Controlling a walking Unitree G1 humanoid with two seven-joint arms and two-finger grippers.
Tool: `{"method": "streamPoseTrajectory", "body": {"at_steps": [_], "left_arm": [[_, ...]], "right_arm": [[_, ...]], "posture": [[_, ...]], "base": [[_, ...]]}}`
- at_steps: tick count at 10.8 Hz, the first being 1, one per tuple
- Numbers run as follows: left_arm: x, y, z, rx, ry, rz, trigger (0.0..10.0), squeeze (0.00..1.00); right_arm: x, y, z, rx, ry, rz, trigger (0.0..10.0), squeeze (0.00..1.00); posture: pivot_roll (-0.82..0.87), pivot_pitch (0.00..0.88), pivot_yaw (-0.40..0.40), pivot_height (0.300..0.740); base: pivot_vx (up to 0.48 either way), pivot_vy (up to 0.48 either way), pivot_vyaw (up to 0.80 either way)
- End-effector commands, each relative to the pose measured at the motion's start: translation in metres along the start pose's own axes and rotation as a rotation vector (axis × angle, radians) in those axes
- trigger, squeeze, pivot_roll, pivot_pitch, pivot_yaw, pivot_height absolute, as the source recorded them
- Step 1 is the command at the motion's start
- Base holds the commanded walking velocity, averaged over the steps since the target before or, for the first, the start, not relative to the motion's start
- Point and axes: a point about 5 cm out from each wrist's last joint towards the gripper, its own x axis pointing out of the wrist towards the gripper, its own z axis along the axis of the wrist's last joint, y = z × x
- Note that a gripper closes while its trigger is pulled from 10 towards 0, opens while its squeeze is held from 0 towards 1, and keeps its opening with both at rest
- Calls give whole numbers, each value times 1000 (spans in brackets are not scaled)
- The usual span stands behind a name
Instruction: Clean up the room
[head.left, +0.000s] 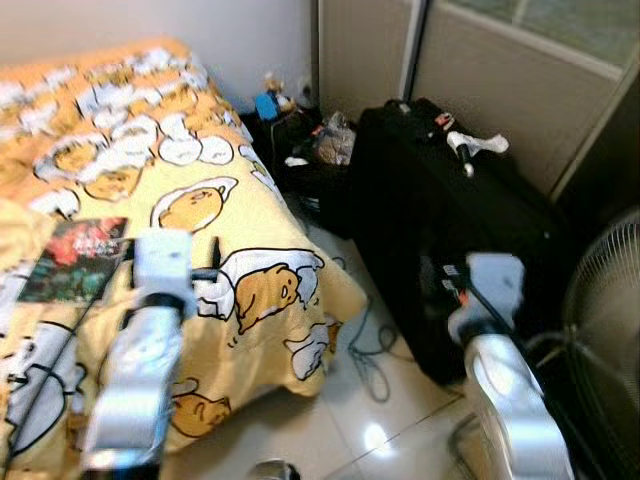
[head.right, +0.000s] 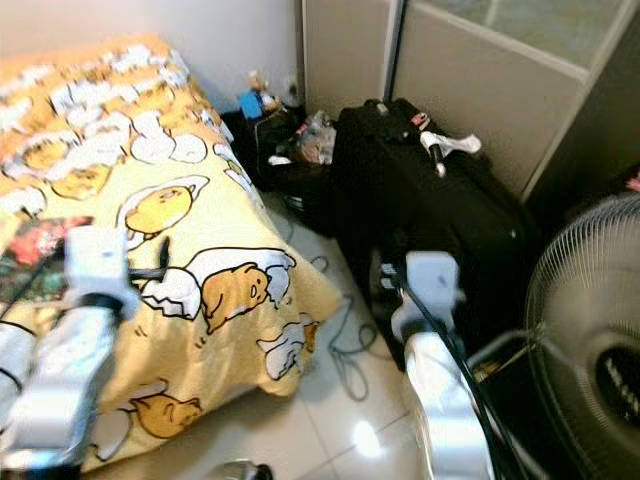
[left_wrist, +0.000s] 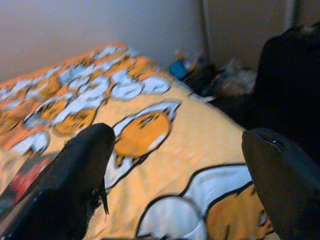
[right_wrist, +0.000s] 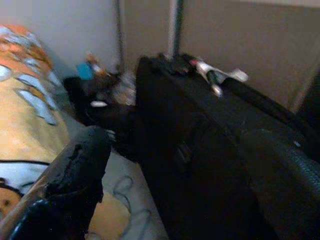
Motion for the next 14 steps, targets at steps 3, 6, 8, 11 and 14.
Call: {"method": "streamPoseTrajectory", "body": {"at_steps": [3, 6, 8, 11, 14], "left_arm": [[6, -8, -4, 20, 18, -24, 10000, 0], [8, -7, -1, 16, 11, -13, 10000, 0], [6, -5, 1, 5, 12, 0, 10000, 0], [9, -5, 6, 15, 0, 13, 10000, 0], [10, -1, -6, 7, 28, 43, 10000, 0]], "right_arm": [[13, -10, -6, -5, 60, -70, 10000, 0], [13, -6, 5, 27, 36, -10, 10000, 0], [9, -6, 13, 56, -13, 5, 10000, 0], [9, -4, 10, 67, 18, 8, 10000, 0], [18, -24, 12, -27, 2, -167, 10000, 0]], "posture": [[-5, 0, 62, 740], [-16, 0, 49, 740], [-28, 0, 56, 740], [13, 0, 49, 740], [1, 0, 43, 740]], "base": [[0, 351, 0], [0, 371, 0], [0, 375, 0], [0, 374, 688], [0, 375, 0]]}}
